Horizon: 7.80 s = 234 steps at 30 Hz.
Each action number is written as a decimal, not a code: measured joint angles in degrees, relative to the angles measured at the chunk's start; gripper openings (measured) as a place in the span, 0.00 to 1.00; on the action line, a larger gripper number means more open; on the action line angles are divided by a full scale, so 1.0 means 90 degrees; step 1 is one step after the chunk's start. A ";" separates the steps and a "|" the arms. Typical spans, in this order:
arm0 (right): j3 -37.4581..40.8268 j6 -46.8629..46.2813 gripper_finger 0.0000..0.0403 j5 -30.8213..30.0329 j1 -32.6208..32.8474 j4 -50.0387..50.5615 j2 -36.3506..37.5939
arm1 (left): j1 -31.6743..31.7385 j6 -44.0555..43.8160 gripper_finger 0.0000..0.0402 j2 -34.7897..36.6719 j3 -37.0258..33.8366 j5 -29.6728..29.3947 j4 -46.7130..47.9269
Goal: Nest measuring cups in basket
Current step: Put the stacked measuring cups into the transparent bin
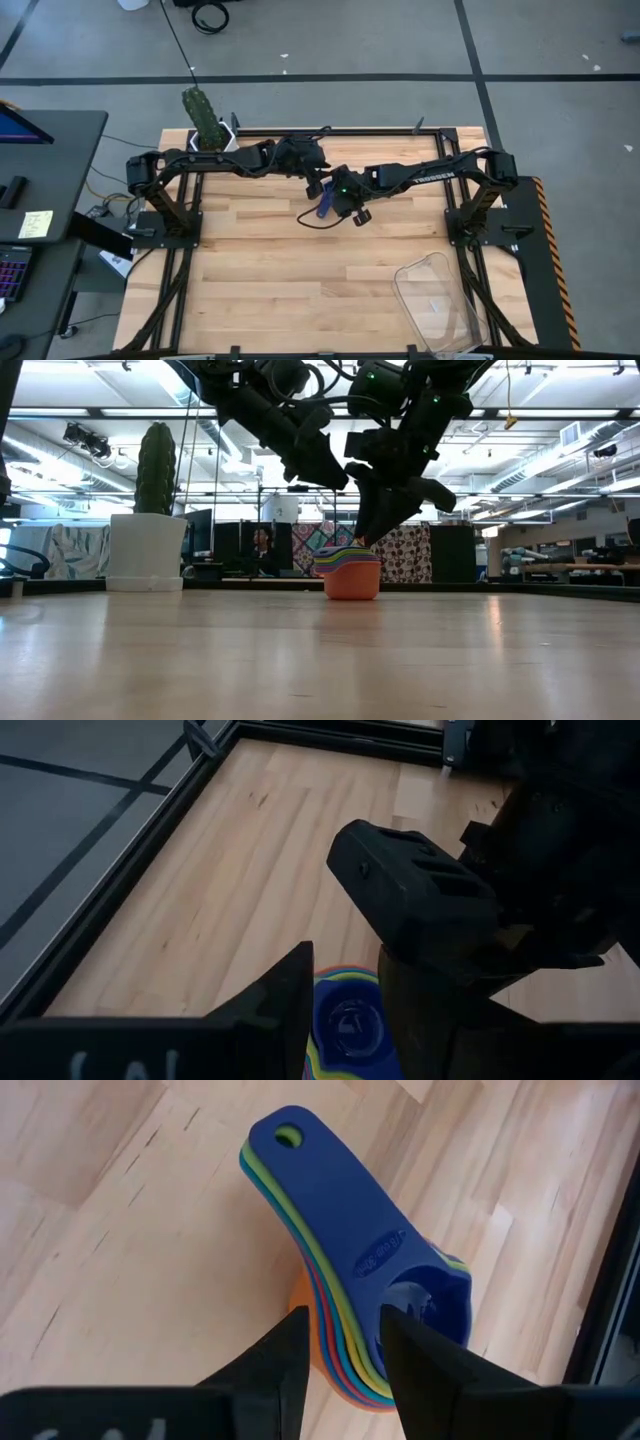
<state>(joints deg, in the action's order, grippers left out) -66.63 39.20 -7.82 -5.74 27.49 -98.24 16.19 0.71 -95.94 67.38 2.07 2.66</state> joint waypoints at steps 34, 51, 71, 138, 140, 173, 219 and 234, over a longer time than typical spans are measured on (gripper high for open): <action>0.0010 -0.1355 0.32 0.0242 -0.0306 -0.0098 -0.0017 | -0.0007 -0.0004 0.30 0.0002 0.0026 0.0029 -0.0015; 0.0010 -0.1340 0.33 0.0328 -0.0250 -0.0104 -0.0017 | -0.0007 -0.0004 0.30 0.0002 0.0024 0.0010 0.0009; 0.0010 -0.1406 0.34 0.0647 -0.0209 0.0091 -0.0012 | -0.0002 -0.0004 0.30 0.0002 0.0014 0.0010 0.0010; 0.0362 -0.0632 0.83 0.0491 -0.0278 -0.0993 -0.0330 | -0.0005 0.0499 0.30 0.0002 0.0012 -0.0012 0.0056; 0.0362 -0.0630 0.83 0.0493 -0.0303 -0.0984 -0.0331 | -0.0005 0.0497 0.30 0.0002 0.0012 -0.0012 0.0056; 0.0357 -0.0886 0.75 0.0314 -0.0372 -0.1321 -0.0699 | -0.0002 0.0498 0.30 0.0002 0.0012 -0.0012 -0.0087; 0.0362 -0.0905 0.52 0.0326 -0.0376 -0.1430 -0.0707 | 0.0000 0.0903 0.30 0.0002 0.0012 -0.0014 -0.0148; 0.0362 -0.0905 0.52 0.0328 -0.0374 -0.1428 -0.0707 | 0.0005 0.1006 0.30 0.0000 0.0012 -0.0012 -0.0241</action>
<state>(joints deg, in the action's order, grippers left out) -63.37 31.05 -4.86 -9.10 14.63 -104.60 16.23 9.76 -95.94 67.48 1.96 0.49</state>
